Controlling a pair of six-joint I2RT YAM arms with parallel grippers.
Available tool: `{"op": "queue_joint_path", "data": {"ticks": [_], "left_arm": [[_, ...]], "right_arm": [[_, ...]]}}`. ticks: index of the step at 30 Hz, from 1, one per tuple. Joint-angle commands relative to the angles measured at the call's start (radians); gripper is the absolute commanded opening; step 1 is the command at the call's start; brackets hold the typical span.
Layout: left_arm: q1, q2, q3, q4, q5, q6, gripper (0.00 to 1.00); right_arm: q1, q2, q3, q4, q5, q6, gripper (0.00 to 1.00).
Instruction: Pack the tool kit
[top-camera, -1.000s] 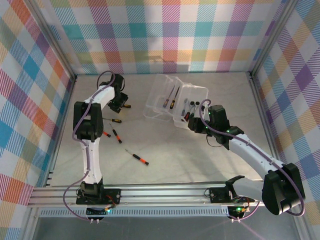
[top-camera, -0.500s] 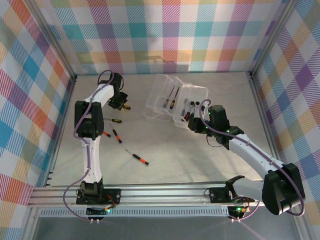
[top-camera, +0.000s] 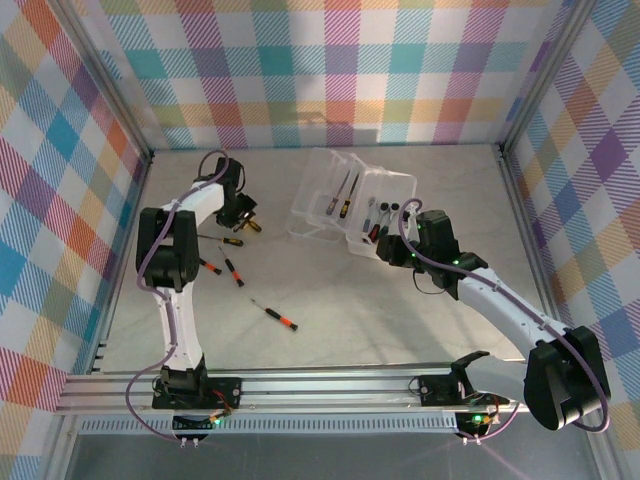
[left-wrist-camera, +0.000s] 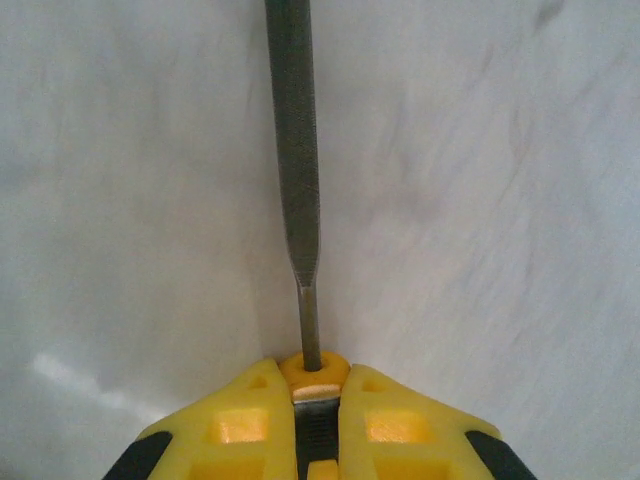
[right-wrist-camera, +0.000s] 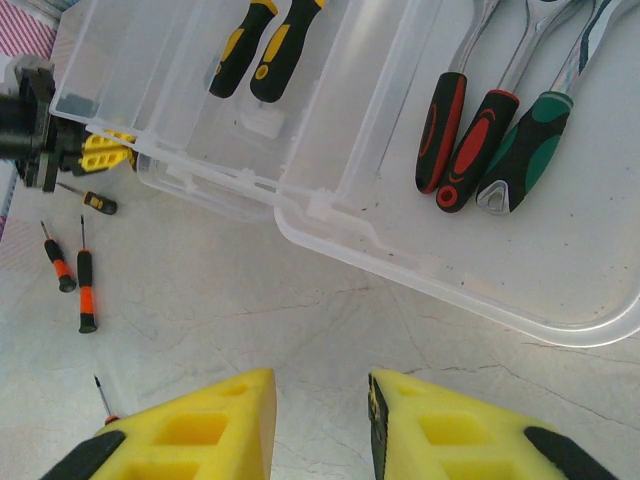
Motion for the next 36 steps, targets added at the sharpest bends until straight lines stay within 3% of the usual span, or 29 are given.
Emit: {"op": "queue_joint_path", "data": {"ticks": [1, 11, 19, 23, 28, 33, 36], "left_arm": [[-0.04, -0.136, -0.098, 0.036, 0.041, 0.042, 0.01], [-0.188, -0.414, -0.27, 0.061, -0.092, 0.185, 0.0], [-0.424, -0.701, -0.45, 0.122, -0.298, 0.327, 0.0], [-0.546, -0.829, -0.557, 0.182, -0.34, 0.395, 0.0], [-0.701, -0.871, -0.611, 0.218, -0.327, 0.5, 0.0], [-0.737, -0.855, -0.668, 0.364, -0.159, 0.494, 0.0], [-0.763, -0.84, -0.658, 0.386, -0.127, 0.506, 0.0]], "right_arm": [[0.004, -0.034, -0.012, 0.02, -0.009, 0.002, 0.33], [0.003, -0.066, -0.033, 0.056, -0.046, 0.021, 0.35], [0.004, -0.068, -0.048, 0.143, -0.133, 0.024, 0.38], [0.007, -0.063, -0.031, 0.168, -0.178, 0.082, 0.39], [0.056, -0.061, 0.01, 0.192, -0.204, 0.142, 0.44], [0.13, 0.004, 0.09, 0.23, -0.258, 0.161, 0.51], [0.149, 0.04, 0.117, 0.245, -0.252, 0.185, 0.52]]}}
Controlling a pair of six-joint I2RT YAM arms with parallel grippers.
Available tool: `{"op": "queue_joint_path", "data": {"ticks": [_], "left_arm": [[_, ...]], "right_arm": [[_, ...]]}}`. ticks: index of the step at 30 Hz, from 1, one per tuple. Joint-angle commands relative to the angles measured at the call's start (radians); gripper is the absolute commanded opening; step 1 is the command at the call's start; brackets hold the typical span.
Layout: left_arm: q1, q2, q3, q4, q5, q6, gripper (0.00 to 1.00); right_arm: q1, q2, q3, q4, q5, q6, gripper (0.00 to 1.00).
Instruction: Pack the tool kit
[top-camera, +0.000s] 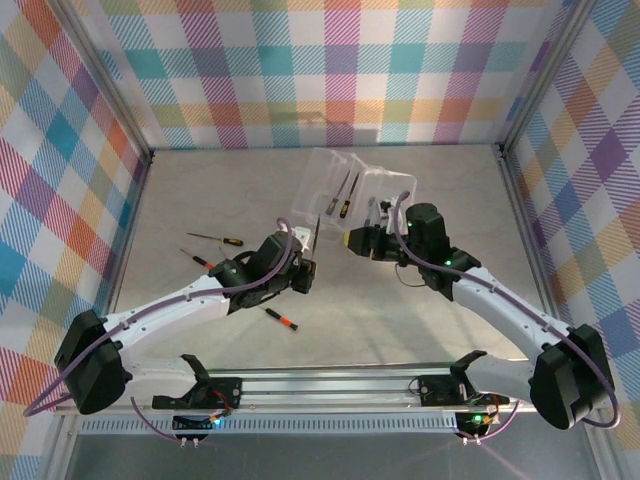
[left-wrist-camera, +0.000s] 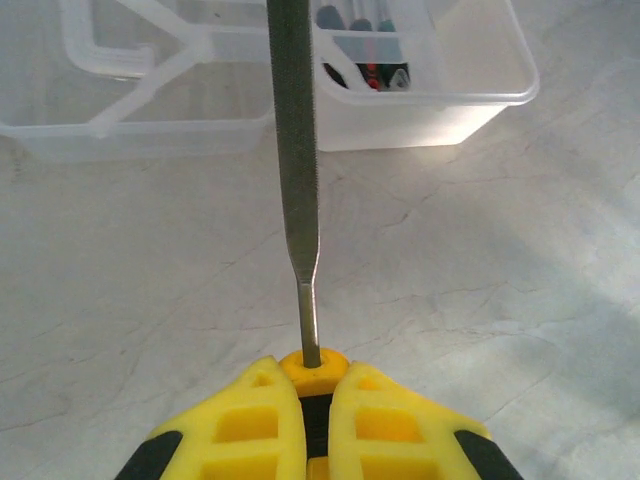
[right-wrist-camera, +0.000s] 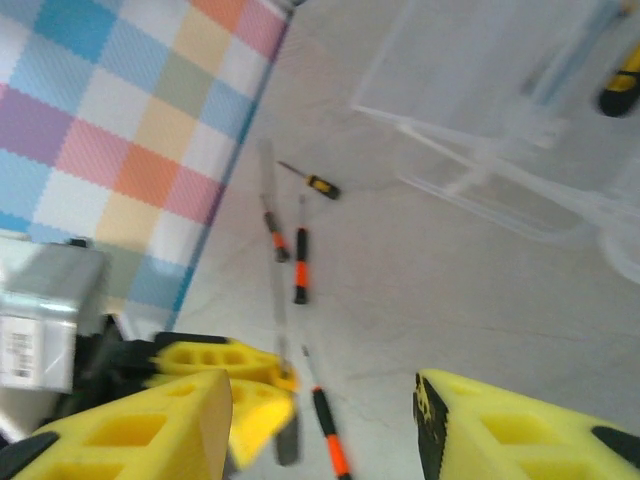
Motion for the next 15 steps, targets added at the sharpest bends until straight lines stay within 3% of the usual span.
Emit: {"op": "queue_joint_path", "data": {"ticks": [1, 8, 15], "left_arm": [[-0.031, 0.016, 0.009, 0.103, 0.089, 0.034, 0.0], [-0.071, 0.087, 0.053, 0.118, 0.103, 0.018, 0.0], [-0.1, 0.091, 0.056, 0.136, 0.088, 0.017, 0.0]], "right_arm": [[0.02, 0.042, 0.047, 0.061, -0.036, 0.042, 0.52], [0.075, 0.146, 0.106, 0.031, 0.017, 0.007, 0.52], [0.077, 0.171, 0.111, -0.015, 0.065, 0.007, 0.43]]}}
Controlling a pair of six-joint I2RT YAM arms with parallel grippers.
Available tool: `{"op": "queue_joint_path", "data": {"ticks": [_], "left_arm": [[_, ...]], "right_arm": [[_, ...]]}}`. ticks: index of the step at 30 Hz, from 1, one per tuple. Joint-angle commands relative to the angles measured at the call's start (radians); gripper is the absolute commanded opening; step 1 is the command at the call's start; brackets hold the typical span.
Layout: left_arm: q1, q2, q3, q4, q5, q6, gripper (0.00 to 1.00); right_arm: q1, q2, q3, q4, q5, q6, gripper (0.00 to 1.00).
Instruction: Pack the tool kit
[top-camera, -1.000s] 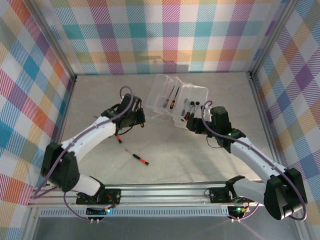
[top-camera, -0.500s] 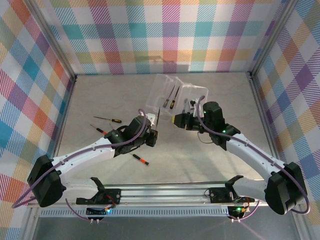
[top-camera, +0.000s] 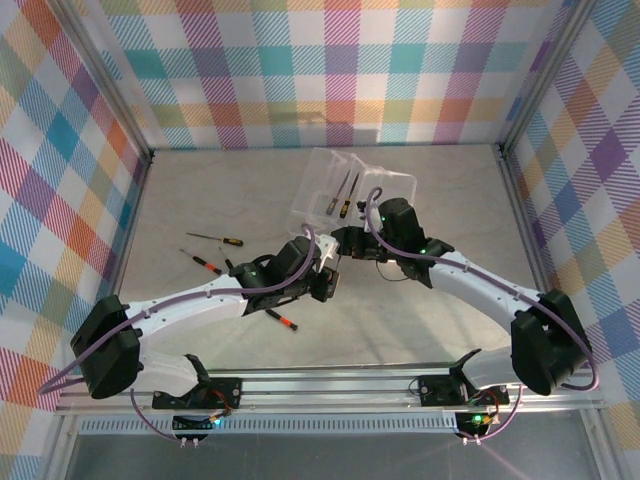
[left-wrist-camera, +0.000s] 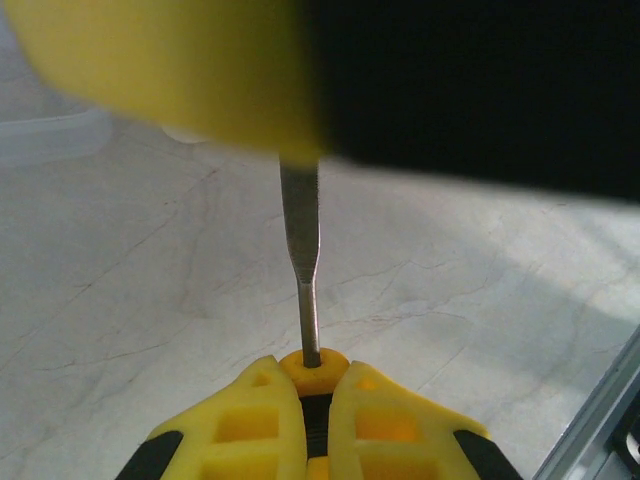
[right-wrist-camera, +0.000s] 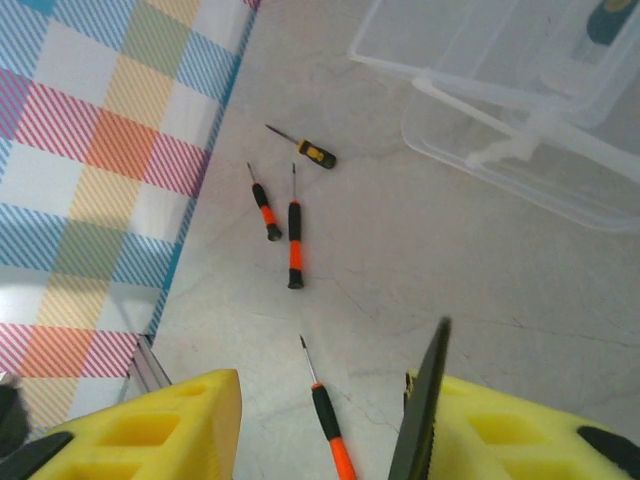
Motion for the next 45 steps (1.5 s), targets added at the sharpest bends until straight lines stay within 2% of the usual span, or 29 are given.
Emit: {"op": "queue_joint_path", "data": {"ticks": [1, 3, 6, 12, 13, 17, 20, 22, 24, 30, 33, 40, 45], "left_arm": [[-0.014, -0.01, 0.025, 0.037, 0.007, 0.009, 0.0], [-0.016, -0.016, 0.024, 0.037, 0.004, 0.009, 0.0], [-0.015, -0.019, 0.029, 0.029, -0.013, 0.01, 0.0], [-0.016, -0.006, 0.04, 0.032, -0.047, -0.015, 0.0], [-0.016, -0.001, 0.042, 0.034, -0.047, -0.02, 0.0], [-0.016, 0.024, 0.065, 0.031, -0.048, -0.038, 0.2], [-0.016, 0.028, 0.071, 0.029, -0.07, -0.039, 0.25], [-0.016, 0.026, 0.061, 0.036, -0.108, -0.045, 0.33], [-0.016, 0.022, 0.056, 0.041, -0.125, -0.046, 0.37], [-0.015, -0.001, 0.065, -0.014, -0.212, -0.062, 0.6], [-0.015, -0.021, 0.066, -0.033, -0.226, -0.058, 0.64], [-0.016, -0.111, 0.035, -0.056, -0.27, -0.054, 0.99], [-0.014, -0.175, 0.025, -0.129, -0.35, -0.051, 1.0]], "right_arm": [[0.004, -0.007, 0.03, -0.015, 0.038, -0.012, 0.41], [0.004, -0.002, 0.029, -0.021, 0.037, -0.012, 0.27], [0.004, -0.008, 0.014, -0.018, 0.033, -0.001, 0.17], [0.003, -0.031, 0.009, -0.046, 0.054, -0.002, 0.02], [0.004, -0.033, 0.01, -0.048, 0.055, -0.004, 0.01], [0.003, -0.04, 0.016, -0.056, 0.082, -0.015, 0.0], [0.002, -0.036, 0.03, -0.071, 0.102, -0.017, 0.0], [0.001, -0.023, 0.047, -0.078, 0.111, -0.013, 0.0], [0.001, -0.011, 0.059, -0.078, 0.109, -0.015, 0.0], [-0.005, 0.014, 0.086, -0.087, 0.126, -0.033, 0.0], [-0.014, 0.029, 0.105, -0.093, 0.131, -0.046, 0.0], [-0.049, 0.068, 0.155, -0.114, 0.128, -0.072, 0.0], [-0.118, 0.114, 0.219, -0.136, 0.132, -0.104, 0.0]]}}
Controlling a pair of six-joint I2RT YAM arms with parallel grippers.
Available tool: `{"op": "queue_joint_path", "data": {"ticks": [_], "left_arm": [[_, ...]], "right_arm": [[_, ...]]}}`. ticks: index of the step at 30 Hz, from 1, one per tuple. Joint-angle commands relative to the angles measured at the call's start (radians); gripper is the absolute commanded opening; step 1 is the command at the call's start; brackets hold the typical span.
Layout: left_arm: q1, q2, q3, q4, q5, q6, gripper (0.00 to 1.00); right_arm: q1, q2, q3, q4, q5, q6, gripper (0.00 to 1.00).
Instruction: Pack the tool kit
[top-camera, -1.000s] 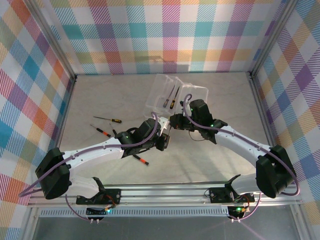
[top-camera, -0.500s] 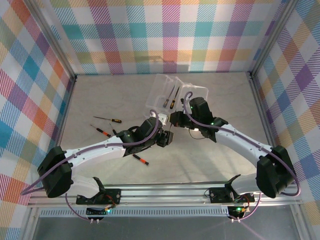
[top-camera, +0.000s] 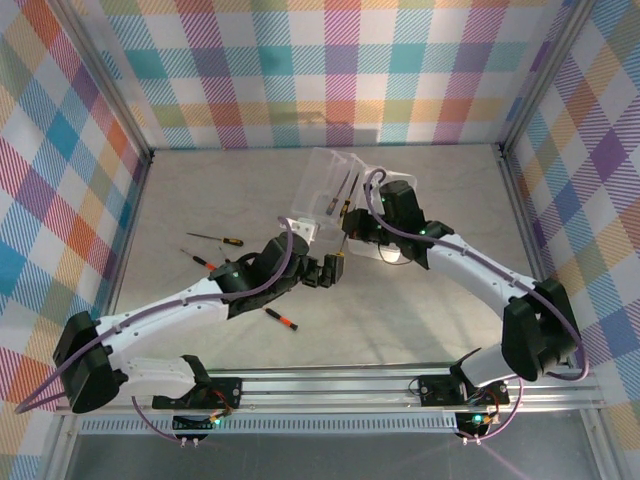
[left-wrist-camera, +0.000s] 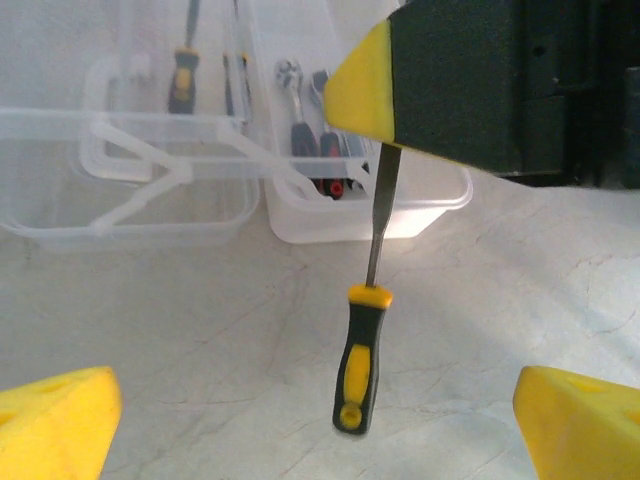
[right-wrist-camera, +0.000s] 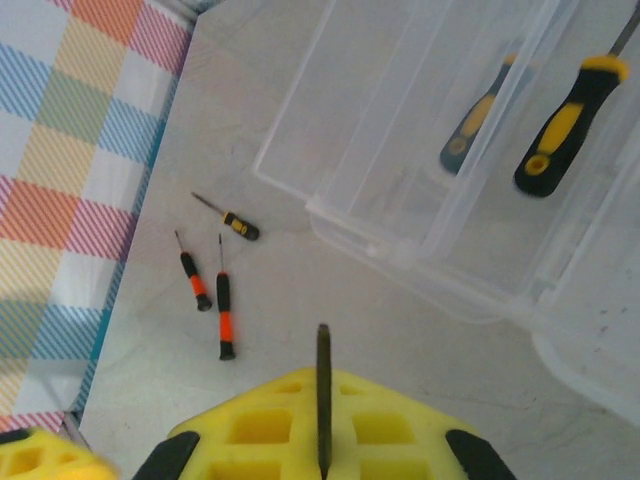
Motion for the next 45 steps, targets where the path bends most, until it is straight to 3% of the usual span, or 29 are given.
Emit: {"op": "queue_joint_path", "data": {"ticks": [1, 10, 18, 25, 28, 36, 45], "left_arm": [[-0.008, -0.049, -0.008, -0.086, -0.105, 0.002, 1.0], [-0.008, -0.148, -0.079, -0.132, -0.166, -0.056, 1.0], [-0.008, -0.172, -0.08, -0.157, -0.198, -0.05, 1.0], [-0.008, -0.154, -0.073, -0.166, -0.202, -0.041, 1.0], [-0.008, -0.154, -0.077, -0.16, -0.202, -0.044, 1.0], [-0.008, -0.139, -0.056, -0.182, -0.21, -0.059, 1.0], [-0.008, -0.131, -0.009, -0.226, -0.209, -0.083, 1.0]], "right_arm": [[-0.063, 0.043, 0.081, -0.021, 0.008, -0.049, 0.0], [-0.253, 0.333, 0.384, -0.12, -0.096, -0.051, 0.0], [-0.282, 0.549, 0.617, -0.232, -0.118, -0.07, 0.0], [-0.282, 0.64, 0.69, -0.278, -0.143, -0.039, 0.0], [-0.282, 0.671, 0.728, -0.311, -0.163, -0.042, 0.05], [-0.282, 0.655, 0.771, -0.381, -0.112, -0.049, 0.35], [-0.282, 0.597, 0.794, -0.415, -0.093, -0.074, 0.41]]}}
